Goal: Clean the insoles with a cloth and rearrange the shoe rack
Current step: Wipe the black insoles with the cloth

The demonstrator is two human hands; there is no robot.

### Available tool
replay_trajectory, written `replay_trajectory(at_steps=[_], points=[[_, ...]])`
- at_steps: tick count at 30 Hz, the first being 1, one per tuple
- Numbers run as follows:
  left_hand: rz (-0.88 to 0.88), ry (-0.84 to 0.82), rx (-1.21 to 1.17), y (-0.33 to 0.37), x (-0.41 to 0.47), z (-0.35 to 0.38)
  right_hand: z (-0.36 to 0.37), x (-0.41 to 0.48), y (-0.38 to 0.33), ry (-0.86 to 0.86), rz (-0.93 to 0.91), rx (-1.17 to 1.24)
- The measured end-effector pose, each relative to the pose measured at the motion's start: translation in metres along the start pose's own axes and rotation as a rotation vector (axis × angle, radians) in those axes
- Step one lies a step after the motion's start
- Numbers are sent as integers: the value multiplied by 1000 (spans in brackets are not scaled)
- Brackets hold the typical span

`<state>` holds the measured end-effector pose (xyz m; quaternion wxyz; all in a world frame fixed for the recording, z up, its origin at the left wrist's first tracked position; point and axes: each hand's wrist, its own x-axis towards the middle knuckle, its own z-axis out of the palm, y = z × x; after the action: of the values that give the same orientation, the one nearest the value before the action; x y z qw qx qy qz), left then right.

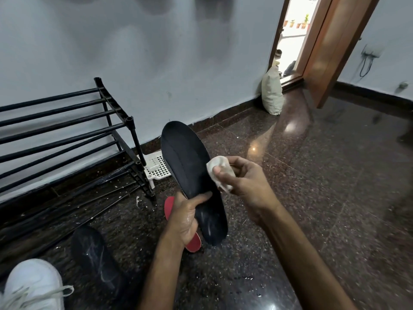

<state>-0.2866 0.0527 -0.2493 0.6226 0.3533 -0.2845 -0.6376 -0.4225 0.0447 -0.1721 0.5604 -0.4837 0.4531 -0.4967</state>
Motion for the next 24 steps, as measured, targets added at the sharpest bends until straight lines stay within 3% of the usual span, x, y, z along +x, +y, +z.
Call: replay_trajectory(at_steps=[6, 10, 13, 16, 18, 21, 24], points=[[46, -175, 103, 1, -6, 3, 30, -2, 28, 110, -149, -473], [-116, -126, -189, 7, -10, 1, 33, -6, 27, 276, -278, -859], [-98, -172, -286, 12, -11, 0, 28, -8, 29, 334, -332, -1056], [-72, -187, -272, 12, -6, -5, 16, -10, 26, 402, -336, -1154], [-55, -163, -273, 13, -4, -7, 12, -10, 18, 441, -455, -1155], [-45, -132, -308, 15, -6, -3, 25, -9, 11, 362, -678, -1113], [-48, -99, -301, 13, -6, 3, 42, -14, 27, 244, -659, -1104]])
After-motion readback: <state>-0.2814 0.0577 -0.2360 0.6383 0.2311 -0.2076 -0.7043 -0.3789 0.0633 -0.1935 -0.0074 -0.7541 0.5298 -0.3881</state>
